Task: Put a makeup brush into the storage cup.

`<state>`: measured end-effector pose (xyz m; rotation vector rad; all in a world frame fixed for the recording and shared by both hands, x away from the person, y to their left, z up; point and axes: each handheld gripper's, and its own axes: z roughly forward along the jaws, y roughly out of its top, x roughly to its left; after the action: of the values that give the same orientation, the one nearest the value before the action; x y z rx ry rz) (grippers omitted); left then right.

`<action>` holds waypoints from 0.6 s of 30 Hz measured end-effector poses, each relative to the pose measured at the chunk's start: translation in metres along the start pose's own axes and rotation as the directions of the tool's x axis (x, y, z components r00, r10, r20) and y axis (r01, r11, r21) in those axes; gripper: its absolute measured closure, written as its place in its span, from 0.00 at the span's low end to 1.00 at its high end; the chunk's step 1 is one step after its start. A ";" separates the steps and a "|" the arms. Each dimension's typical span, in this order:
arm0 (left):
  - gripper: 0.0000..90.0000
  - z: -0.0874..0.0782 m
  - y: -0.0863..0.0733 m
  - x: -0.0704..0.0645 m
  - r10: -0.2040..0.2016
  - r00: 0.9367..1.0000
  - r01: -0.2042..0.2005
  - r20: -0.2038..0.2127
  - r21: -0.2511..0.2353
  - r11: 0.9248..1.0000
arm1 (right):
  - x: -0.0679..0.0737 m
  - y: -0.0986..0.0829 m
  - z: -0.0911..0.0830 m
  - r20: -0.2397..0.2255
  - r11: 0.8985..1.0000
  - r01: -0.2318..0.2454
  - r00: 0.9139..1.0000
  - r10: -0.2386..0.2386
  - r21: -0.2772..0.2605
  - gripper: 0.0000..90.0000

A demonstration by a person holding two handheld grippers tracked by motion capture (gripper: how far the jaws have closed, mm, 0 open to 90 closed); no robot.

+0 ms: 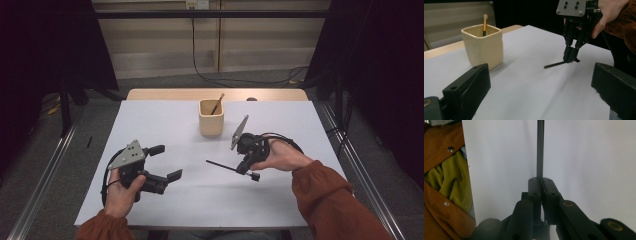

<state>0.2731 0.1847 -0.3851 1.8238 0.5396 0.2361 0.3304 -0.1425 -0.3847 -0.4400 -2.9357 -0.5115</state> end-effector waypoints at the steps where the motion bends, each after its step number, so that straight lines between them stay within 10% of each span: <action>1: 0.02 0.003 0.002 0.000 0.006 1.000 -0.007 0.011 0.006 1.000 | 0.000 0.000 0.000 0.001 1.000 0.000 1.000 0.000 0.001 0.96; 18: 0.03 0.038 0.026 -0.011 0.074 0.990 -0.087 0.118 0.106 0.991 | 0.006 0.009 0.007 -0.011 0.999 0.039 0.999 -0.038 0.027 0.96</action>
<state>0.2864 0.1412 -0.3719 1.9565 0.4067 0.1582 0.3267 -0.1298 -0.3877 -0.3775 -2.9429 -0.4758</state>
